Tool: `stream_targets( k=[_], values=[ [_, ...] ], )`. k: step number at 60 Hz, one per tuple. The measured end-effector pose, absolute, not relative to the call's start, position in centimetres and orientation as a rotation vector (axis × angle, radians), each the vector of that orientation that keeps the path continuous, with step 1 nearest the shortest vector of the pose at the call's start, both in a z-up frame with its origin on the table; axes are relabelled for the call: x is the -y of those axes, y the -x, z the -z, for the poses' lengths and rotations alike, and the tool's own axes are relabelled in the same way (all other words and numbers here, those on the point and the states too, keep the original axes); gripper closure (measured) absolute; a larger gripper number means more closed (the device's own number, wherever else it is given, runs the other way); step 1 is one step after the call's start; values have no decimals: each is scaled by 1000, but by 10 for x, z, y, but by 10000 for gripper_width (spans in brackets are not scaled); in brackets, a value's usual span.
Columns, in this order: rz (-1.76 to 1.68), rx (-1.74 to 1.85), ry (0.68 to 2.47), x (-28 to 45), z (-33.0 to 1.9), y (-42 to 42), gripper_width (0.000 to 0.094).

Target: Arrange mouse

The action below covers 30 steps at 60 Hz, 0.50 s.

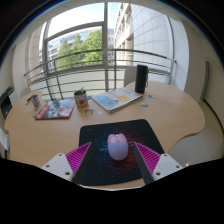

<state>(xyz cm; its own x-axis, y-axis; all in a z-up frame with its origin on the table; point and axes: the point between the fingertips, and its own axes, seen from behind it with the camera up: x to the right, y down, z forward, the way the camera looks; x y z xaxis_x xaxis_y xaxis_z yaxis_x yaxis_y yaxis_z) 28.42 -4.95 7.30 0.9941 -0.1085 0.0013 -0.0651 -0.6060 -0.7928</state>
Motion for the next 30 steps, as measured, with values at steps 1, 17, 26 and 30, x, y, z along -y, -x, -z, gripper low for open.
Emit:
stream_targets(
  k=[1,17,26,30],
  values=[
    [70,-123,2215,56,-80,-282,92],
    [173,-131,2129,174,-161,-235,89],
    [207,-117,2122,229,-174,-214,91],
    [204,-115,2122,241,-176,-209,92]
  ],
)
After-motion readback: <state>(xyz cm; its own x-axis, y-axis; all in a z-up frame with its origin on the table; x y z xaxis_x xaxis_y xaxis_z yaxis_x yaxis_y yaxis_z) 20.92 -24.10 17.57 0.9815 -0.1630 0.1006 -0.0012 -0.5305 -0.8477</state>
